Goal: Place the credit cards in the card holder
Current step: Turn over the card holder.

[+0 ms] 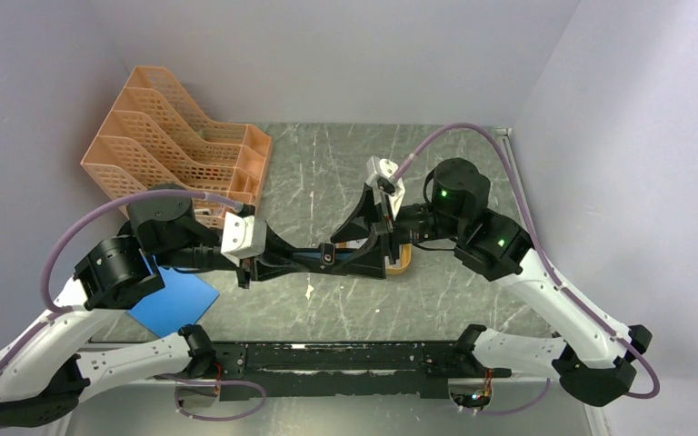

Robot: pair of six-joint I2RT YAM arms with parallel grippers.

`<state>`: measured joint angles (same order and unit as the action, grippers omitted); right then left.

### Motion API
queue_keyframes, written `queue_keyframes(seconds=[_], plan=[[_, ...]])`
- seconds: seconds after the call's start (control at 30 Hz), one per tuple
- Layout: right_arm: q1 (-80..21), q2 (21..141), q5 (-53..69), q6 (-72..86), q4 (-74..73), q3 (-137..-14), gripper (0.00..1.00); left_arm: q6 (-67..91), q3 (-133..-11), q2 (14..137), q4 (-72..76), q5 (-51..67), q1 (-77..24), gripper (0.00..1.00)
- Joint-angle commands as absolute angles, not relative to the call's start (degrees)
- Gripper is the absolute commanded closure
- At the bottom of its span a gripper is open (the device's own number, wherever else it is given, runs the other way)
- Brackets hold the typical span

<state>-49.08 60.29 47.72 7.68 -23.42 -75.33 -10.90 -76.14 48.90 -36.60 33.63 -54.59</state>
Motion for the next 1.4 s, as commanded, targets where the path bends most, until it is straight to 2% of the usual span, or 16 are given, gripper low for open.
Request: queue_keyframes(seconds=[0.0, 0.07, 0.17, 0.27, 0.33, 0.4, 0.47, 0.5, 0.53, 0.57, 0.6, 0.63, 0.77, 0.9, 1.07, 1.37], plan=[[-48.99, 59.07, 45.09, 7.38, -22.18, -76.33, 0.35, -9.67, -77.38, 48.64, -31.56, 33.84, -54.52, 0.95], [-49.11, 59.23, 45.13, 7.13, -22.33, -76.39, 0.38, -9.46, -77.28, 48.68, -31.30, 33.92, -54.52, 0.95], [-49.21, 59.25, 44.70, 6.80, -22.55, -76.38, 0.50, -9.32, -77.47, 48.81, -31.08, 33.95, -54.49, 0.95], [-49.37, 59.66, 45.90, 6.93, -22.55, -76.34, 0.50, -9.23, -77.39, 48.84, -30.79, 33.84, -54.51, 0.95], [-49.48, 59.56, 46.17, 7.46, -21.54, -75.81, 0.54, -9.23, -77.29, 48.93, -30.56, 33.84, -54.50, 0.95], [-49.56, 59.42, 46.68, 8.00, -20.59, -75.35, 0.66, -9.15, -77.00, 48.95, -30.29, 33.85, -54.49, 0.95], [-49.55, 59.46, 47.46, 8.53, -19.83, -75.16, 0.86, -9.14, -76.63, 48.91, -29.92, 33.55, -54.51, 0.95], [-49.57, 59.35, 47.68, 8.90, -19.22, -74.96, 0.92, -9.16, -76.57, 48.85, -29.70, 33.08, -54.49, 0.95], [-49.53, 59.08, 47.72, 9.54, -18.25, -74.60, 0.95, -9.10, -76.40, 48.78, -29.48, 32.16, -54.57, 0.88], [-49.52, 58.66, 47.54, 10.46, -16.87, -74.02, 0.99, -8.88, -76.15, 48.55, -29.00, 30.62, -54.53, 0.77], [-49.52, 58.03, 47.24, 11.90, -14.71, -73.16, 1.00, -8.45, -75.74, 48.15, -28.40, 28.96, -54.56, 0.54], [-49.56, 57.33, 46.70, 13.51, -12.17, -72.22, 1.00, -7.82, -74.92, 47.44, -27.42, 26.55, -54.50, 0.40], [-49.53, 53.76, 41.99, 22.23, 0.67, -66.67, 1.00, -3.13, -68.69, 41.63, -20.18, 15.54, -54.50, 0.10], [-49.45, 50.13, 33.59, 29.85, 12.80, -61.24, 1.00, 6.55, -59.54, 32.53, -8.39, 3.47, -54.52, 0.04], [-49.44, 48.54, 25.38, 38.32, 23.00, -57.20, 1.00, 21.22, -48.00, 23.24, 6.43, 1.37, -54.50, 0.03], [-49.48, 50.19, 17.89, 56.47, 46.09, -48.12, 1.00, 38.50, -46.83, 34.87, 28.00, 10.48, -54.53, 0.03]])
